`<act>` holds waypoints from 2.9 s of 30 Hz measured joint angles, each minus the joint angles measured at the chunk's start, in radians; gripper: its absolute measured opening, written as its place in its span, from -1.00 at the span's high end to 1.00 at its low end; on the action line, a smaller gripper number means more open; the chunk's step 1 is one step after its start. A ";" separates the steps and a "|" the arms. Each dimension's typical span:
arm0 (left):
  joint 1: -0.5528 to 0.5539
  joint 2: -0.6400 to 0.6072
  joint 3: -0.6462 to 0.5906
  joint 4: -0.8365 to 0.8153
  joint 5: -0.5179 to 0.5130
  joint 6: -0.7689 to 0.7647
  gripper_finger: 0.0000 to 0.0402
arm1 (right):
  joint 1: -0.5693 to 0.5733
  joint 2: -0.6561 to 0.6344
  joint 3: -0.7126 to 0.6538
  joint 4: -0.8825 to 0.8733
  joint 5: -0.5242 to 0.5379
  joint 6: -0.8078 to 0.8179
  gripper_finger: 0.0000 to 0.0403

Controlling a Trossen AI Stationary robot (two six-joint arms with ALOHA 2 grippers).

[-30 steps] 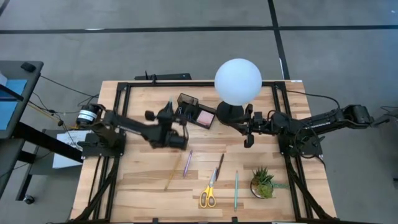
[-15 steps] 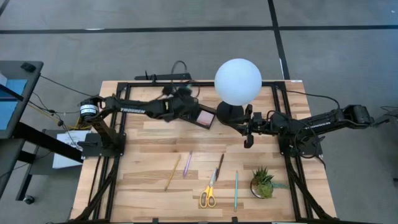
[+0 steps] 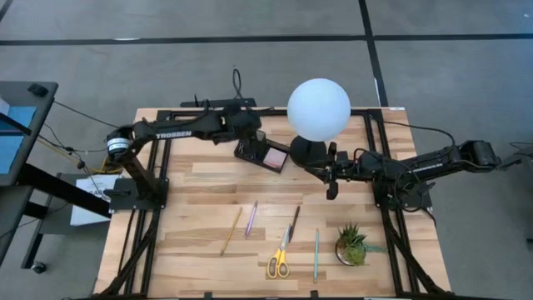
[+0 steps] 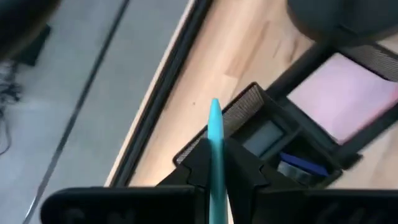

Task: Pick and place office supplies into organizer
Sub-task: Put the blue pen into the black desk organizer, then put the yellow pencil into the black desk organizer

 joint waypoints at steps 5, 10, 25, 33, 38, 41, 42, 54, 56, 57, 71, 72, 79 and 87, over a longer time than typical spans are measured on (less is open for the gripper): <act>0.041 0.008 0.013 -0.026 0.135 0.034 0.93 | 0.000 0.000 0.000 0.000 0.000 0.014 0.65; 0.061 0.082 0.011 -0.064 0.160 0.046 0.93 | 0.003 0.000 0.000 -0.002 -0.001 0.047 0.65; 0.111 0.260 0.262 -0.320 0.213 0.273 0.93 | -0.002 0.000 0.000 -0.023 0.002 0.046 0.65; 0.113 0.448 0.521 -0.555 0.163 0.395 0.90 | -0.002 0.000 0.000 -0.025 0.002 0.045 0.65; 0.108 0.529 0.596 -0.582 0.171 0.399 0.85 | -0.002 0.000 0.000 -0.049 0.002 0.044 0.65; 0.092 0.541 0.603 -0.602 0.123 0.443 0.77 | -0.002 0.000 0.000 -0.070 0.002 0.043 0.65; 0.086 0.541 0.603 -0.607 0.106 0.463 0.73 | -0.002 0.000 0.000 -0.075 0.002 0.044 0.65; 0.016 0.539 0.603 -0.642 0.028 0.351 0.36 | -0.002 0.000 0.000 -0.080 0.001 0.046 0.65; 0.013 0.528 0.603 -0.711 0.051 0.262 0.36 | -0.002 0.000 0.000 -0.084 0.001 0.046 0.65; 0.013 0.518 0.603 -0.755 0.072 0.214 0.36 | -0.002 0.000 0.000 -0.084 0.001 0.046 0.65; -0.082 0.172 0.583 -0.805 -0.003 -0.273 0.37 | -0.001 0.000 0.000 -0.116 0.000 0.046 0.65; -0.114 0.137 0.562 -0.804 -0.039 -0.340 0.37 | -0.001 0.000 0.000 -0.125 0.000 0.046 0.65; -0.488 -0.017 0.278 -0.763 -0.346 -0.916 0.37 | 0.024 0.000 0.000 -0.139 -0.002 0.054 0.65; -0.795 -0.016 -0.114 -0.368 -0.490 -1.401 0.38 | 0.037 0.000 0.000 0.050 -0.002 -0.066 0.65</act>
